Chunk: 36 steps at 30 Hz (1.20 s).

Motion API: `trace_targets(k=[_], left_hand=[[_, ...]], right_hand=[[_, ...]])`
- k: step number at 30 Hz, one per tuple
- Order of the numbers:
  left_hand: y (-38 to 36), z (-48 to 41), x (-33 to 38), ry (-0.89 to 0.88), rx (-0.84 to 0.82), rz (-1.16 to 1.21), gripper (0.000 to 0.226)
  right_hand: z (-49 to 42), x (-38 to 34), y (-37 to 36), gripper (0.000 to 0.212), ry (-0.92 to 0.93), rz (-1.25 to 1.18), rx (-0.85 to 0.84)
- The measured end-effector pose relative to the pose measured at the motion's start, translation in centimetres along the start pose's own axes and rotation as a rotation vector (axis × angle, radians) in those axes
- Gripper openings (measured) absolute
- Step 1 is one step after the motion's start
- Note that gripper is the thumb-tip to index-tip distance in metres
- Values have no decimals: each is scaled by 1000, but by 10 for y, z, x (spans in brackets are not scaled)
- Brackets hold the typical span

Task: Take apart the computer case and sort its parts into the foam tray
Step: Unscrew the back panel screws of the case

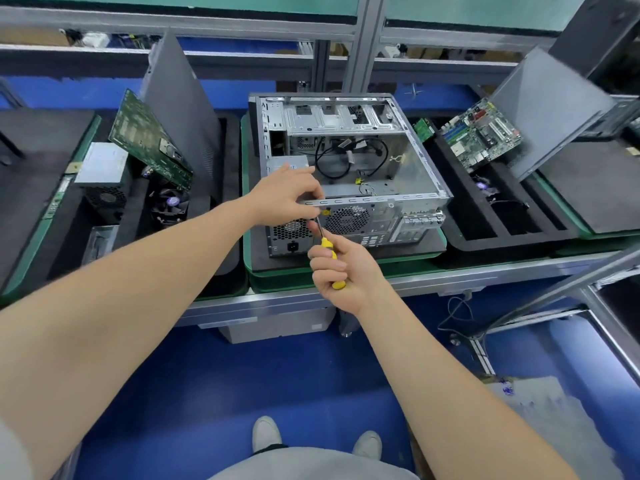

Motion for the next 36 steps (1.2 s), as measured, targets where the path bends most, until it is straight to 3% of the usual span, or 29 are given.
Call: trace_targets(k=[6, 10, 14, 18, 20, 22, 25, 28, 31, 36], left_hand=[[1, 4, -1, -15, -45, 18, 41], [1, 5, -2, -30, -37, 13, 42], [-1, 4, -3, -29, -24, 14, 40], [-2, 4, -4, -26, -7, 20, 36], [-2, 4, -4, -24, 1, 26, 35], [-2, 4, -3, -24, 6, 25, 35], [-1, 4, -3, -22, 15, 24, 35], [-1, 5, -2, -18, 30, 13, 34], [-1, 5, -3, -27, 32, -6, 33], [-4, 5, -3, -52, 35, -66, 35]], right_hand=[[-1, -1, -4, 34, 20, -40, 8], [-6, -5, -2, 31, 142, 231, 199], [-7, -14, 0, 33, 363, 732, 477], [2, -27, -13, 22, 700, 1647, 779], [1, -24, -16, 3, 737, 1956, 881], [-1, -18, -17, 9, 754, 2102, 913], [3, -25, -17, 6, 799, 1963, 887], [1, -35, -7, 29, 605, 1389, 773], [-1, -27, 0, 37, 308, 814, 549], [1, -16, -2, 26, 107, 317, 133]])
Point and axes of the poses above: each hand's wrist, its own z-axis away from the middle knuckle, its own y-axis out of the back of the hand, x = y × z, the point moved 5 cm from there along -z, towards the middle knuckle, and after that the axes turned 1 degree about x, right-handed, at the moved point
